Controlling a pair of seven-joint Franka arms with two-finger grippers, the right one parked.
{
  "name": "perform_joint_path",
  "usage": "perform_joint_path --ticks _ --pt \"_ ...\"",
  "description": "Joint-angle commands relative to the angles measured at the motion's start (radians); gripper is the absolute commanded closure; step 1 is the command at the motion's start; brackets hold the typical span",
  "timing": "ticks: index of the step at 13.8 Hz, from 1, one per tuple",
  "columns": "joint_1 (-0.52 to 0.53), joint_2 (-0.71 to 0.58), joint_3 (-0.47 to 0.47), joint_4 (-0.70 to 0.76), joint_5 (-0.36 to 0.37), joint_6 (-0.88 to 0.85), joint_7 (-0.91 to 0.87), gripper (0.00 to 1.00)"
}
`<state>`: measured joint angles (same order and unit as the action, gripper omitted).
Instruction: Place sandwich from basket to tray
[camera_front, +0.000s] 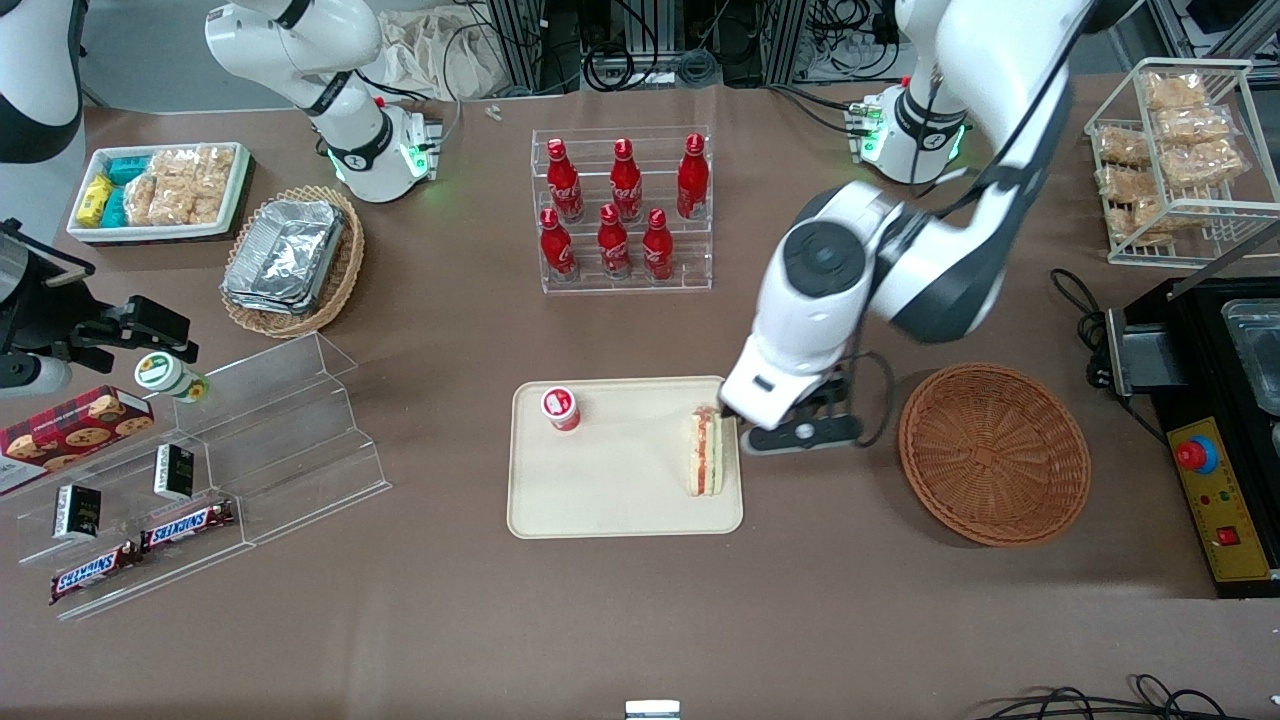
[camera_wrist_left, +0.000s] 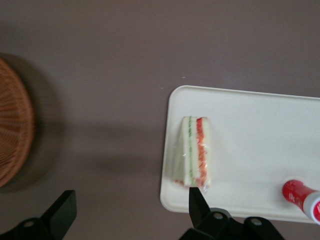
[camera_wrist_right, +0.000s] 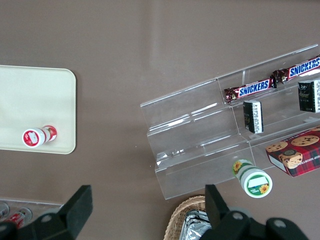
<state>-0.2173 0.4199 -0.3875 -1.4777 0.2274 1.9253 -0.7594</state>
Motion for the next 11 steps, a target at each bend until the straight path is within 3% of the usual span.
perform_joint_path --ticks 1,3,7,9,11 --pt "0.07 -0.123 0.001 -0.033 -0.086 -0.13 0.124 0.0" --pt "0.14 -0.191 0.001 -0.033 -0.135 -0.254 0.268 0.0" --pt "0.245 -0.288 0.01 -0.035 -0.155 -0.399 0.395 0.0" --pt "0.24 -0.331 0.131 -0.032 -0.215 -0.468 0.567 0.0" --pt "0.23 -0.38 0.218 -0.041 -0.266 -0.5 0.629 0.0"
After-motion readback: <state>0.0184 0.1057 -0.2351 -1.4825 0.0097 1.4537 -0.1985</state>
